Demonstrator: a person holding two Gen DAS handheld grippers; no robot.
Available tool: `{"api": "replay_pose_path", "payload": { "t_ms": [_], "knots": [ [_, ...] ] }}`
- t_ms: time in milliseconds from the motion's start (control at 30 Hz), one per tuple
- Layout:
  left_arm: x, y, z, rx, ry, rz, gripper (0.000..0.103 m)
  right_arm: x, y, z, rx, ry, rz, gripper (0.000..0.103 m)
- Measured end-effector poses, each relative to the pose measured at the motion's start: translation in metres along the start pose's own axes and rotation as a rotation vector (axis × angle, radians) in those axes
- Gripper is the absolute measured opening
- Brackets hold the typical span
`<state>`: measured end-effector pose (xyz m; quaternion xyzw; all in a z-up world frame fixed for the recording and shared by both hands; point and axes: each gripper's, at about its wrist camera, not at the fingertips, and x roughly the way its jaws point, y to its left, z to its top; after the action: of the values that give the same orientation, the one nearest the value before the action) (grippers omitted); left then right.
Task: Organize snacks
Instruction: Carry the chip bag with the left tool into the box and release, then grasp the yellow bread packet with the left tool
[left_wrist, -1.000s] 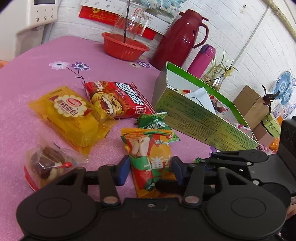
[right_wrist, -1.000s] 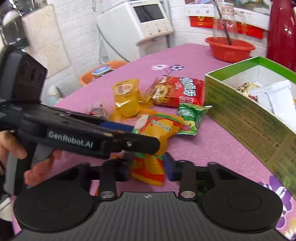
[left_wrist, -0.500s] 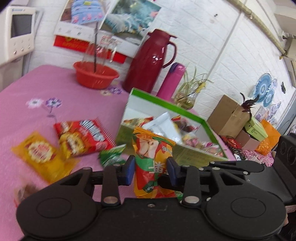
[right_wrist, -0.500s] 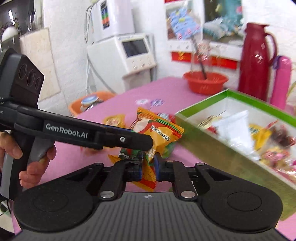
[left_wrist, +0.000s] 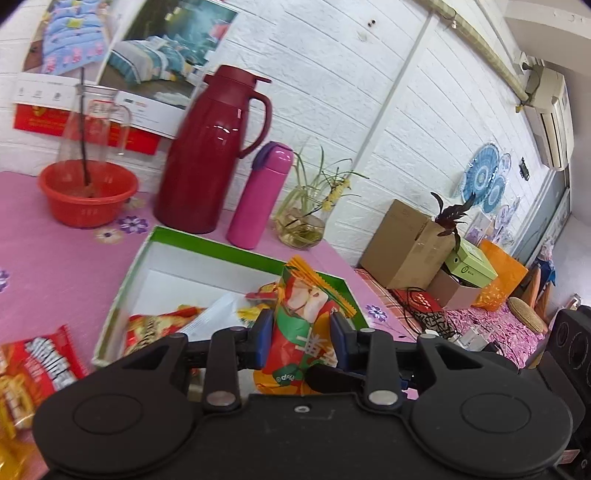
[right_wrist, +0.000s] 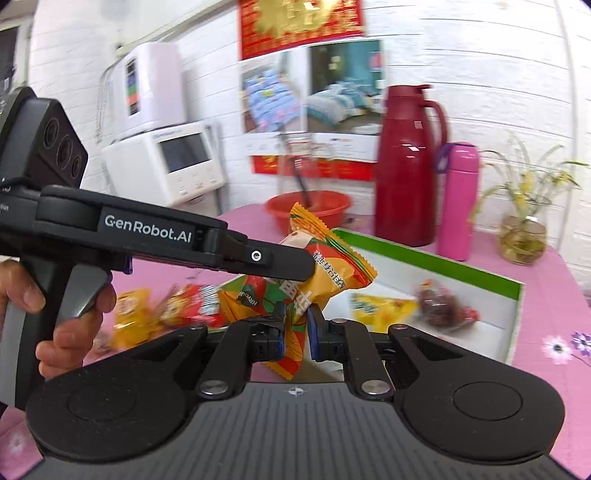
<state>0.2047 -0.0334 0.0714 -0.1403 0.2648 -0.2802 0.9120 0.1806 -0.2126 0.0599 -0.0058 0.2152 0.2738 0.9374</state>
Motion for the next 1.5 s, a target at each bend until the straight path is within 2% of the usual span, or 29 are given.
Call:
{"api": "replay_pose_path", "payload": {
  "t_ms": [133,167,200,233,267,333,367,400,467,500,600,733,867,1067,1233,1400,1500],
  "knots": [
    [0.028,-0.002,0.004,0.039,0.01,-0.006,0.014,0.007,-0.02,-0.003,0.029,-0.029,-0.045,0.022],
    [0.037,0.0,0.003,0.048,0.025,0.007,0.029,0.01,-0.023,-0.006,0.017,-0.037,-0.067,0.022],
    [0.044,0.002,0.001,0.052,0.042,0.021,0.064,0.015,-0.025,-0.01,0.004,-0.038,-0.099,0.027],
    [0.048,0.005,-0.001,0.05,0.049,0.048,0.086,0.022,-0.027,-0.014,-0.002,-0.028,-0.132,0.032],
    [0.049,0.007,-0.005,0.048,0.042,0.08,0.103,0.029,-0.029,-0.018,-0.01,-0.007,-0.167,0.038],
    [0.047,0.012,-0.012,0.063,0.022,0.134,0.103,0.039,-0.032,-0.025,-0.025,0.038,-0.19,0.042],
    [0.046,0.014,-0.014,0.075,0.029,0.137,0.103,0.039,-0.033,-0.027,-0.023,0.042,-0.185,0.048],
    [0.045,0.017,-0.015,0.08,0.039,0.142,0.103,0.038,-0.033,-0.029,-0.019,0.04,-0.176,0.065],
    [0.042,0.022,-0.016,0.059,0.044,0.156,0.103,0.033,-0.032,-0.028,-0.013,0.02,-0.185,0.092],
    [0.039,0.024,-0.016,0.043,0.043,0.157,0.103,0.03,-0.03,-0.026,-0.01,0.006,-0.192,0.098],
    [0.027,0.024,-0.016,0.003,0.032,0.14,0.103,0.021,-0.023,-0.019,-0.003,-0.025,-0.174,0.103],
    [0.005,0.018,-0.019,0.011,0.013,0.131,0.103,0.011,-0.005,-0.012,-0.042,-0.048,-0.155,0.103],
    [-0.031,0.022,-0.026,0.006,0.01,0.127,0.103,0.001,0.015,-0.011,-0.077,-0.046,-0.1,0.103],
    [-0.086,0.051,-0.033,-0.03,-0.003,0.214,0.103,-0.002,0.049,-0.011,-0.105,-0.006,0.012,0.103],
    [-0.124,0.09,-0.036,-0.066,-0.005,0.334,0.103,0.004,0.074,-0.012,-0.074,0.042,0.12,0.103],
    [-0.14,0.129,-0.041,-0.096,-0.019,0.423,0.103,0.017,0.102,-0.015,-0.094,0.104,0.196,0.103],
    [-0.143,0.155,-0.043,-0.115,-0.024,0.442,0.103,0.027,0.117,-0.016,-0.078,0.146,0.241,0.103]
  ]
}}
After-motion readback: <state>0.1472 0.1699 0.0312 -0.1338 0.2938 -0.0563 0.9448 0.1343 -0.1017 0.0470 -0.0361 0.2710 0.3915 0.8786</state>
